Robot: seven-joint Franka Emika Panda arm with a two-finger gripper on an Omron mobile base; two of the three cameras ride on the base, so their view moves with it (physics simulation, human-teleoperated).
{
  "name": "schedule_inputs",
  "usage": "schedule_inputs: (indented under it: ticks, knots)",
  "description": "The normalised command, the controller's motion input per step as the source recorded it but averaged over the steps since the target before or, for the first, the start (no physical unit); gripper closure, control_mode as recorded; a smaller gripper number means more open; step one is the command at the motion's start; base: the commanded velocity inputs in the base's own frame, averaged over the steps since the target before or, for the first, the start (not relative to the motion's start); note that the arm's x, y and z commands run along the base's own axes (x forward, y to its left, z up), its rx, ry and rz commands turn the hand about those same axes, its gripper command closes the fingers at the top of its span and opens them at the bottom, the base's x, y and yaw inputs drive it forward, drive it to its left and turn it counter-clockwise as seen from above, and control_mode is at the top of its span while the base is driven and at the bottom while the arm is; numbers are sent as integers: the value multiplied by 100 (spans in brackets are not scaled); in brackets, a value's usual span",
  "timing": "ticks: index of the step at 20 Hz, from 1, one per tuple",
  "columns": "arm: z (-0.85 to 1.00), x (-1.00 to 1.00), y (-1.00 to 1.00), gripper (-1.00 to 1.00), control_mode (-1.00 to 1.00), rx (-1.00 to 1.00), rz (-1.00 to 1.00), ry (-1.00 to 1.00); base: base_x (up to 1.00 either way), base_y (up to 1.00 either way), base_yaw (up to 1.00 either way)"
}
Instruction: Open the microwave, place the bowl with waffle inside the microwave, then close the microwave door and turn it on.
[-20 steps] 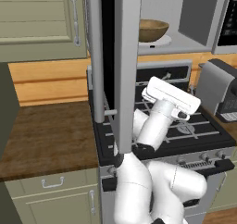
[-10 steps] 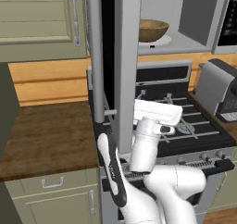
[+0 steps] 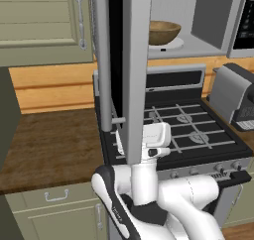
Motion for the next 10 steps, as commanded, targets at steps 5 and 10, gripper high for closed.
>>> schedule_inputs:
  ticks: [5,10]
  knots:
    - [-23,-6,45,-100,-100,-15,-3,0,0,0,0]
    - [-27,-2,51,-100,-100,-2,3,7,0,0,0]
